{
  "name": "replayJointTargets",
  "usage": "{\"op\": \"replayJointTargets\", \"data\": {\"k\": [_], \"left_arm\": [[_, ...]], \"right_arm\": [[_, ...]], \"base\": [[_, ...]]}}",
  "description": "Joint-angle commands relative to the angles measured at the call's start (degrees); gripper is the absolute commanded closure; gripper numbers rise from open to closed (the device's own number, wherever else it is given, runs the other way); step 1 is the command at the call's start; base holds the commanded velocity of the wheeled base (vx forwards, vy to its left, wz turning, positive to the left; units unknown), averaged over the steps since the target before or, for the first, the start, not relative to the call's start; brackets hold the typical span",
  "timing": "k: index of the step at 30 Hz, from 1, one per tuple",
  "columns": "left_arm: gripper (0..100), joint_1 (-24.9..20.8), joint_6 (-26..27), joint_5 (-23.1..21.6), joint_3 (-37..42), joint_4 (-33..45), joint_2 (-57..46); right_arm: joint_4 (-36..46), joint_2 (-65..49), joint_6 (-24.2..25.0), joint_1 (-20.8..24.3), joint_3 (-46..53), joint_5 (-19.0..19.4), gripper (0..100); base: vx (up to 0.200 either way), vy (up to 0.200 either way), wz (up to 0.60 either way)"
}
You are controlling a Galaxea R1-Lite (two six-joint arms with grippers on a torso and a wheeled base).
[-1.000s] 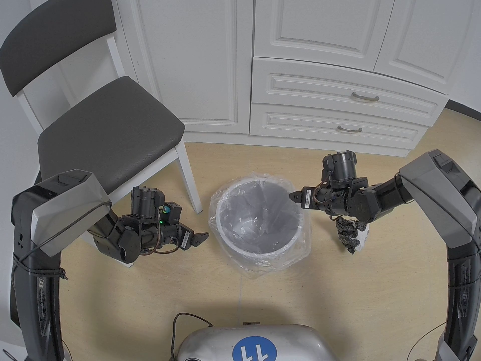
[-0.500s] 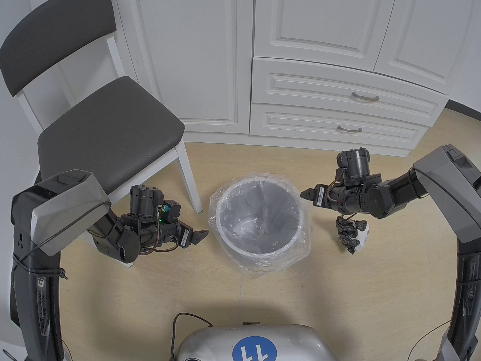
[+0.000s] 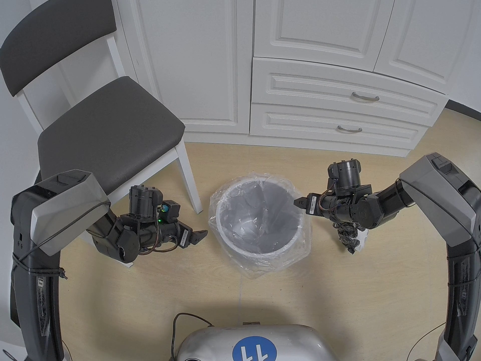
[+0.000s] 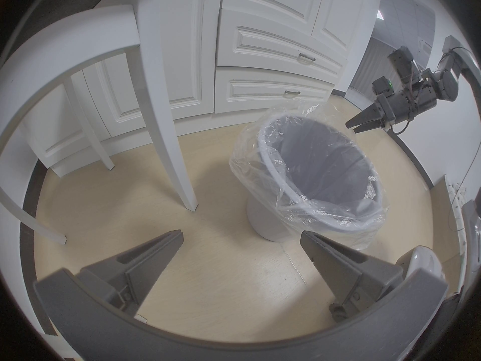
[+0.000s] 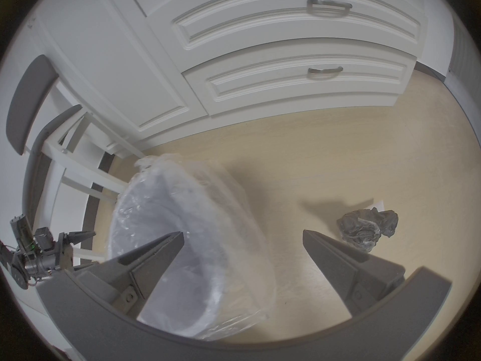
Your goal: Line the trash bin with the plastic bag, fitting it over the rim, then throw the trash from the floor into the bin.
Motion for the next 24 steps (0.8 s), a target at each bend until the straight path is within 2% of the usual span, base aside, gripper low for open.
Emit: {"op": "replayJointTargets", "data": {"k": [1, 15, 24], "left_arm": [[0, 0.1, 0.0, 0.0, 0.0, 0.0, 0.1], [0, 0.2, 0.0, 0.0, 0.0, 0.0, 0.3], [0, 0.0, 0.0, 0.0, 0.0, -0.3, 0.6]], "right_arm": [[-0.1, 2.8, 0.1, -1.3, -2.1, 0.0, 0], [-3.0, 2.4, 0.5, -3.3, -2.7, -0.5, 0], [-4.4, 6.7, 0.5, -3.6, -3.9, -0.5, 0]], "base": [[0.0, 0.0, 0.0], [0.0, 0.0, 0.0], [0.0, 0.0, 0.0]]}}
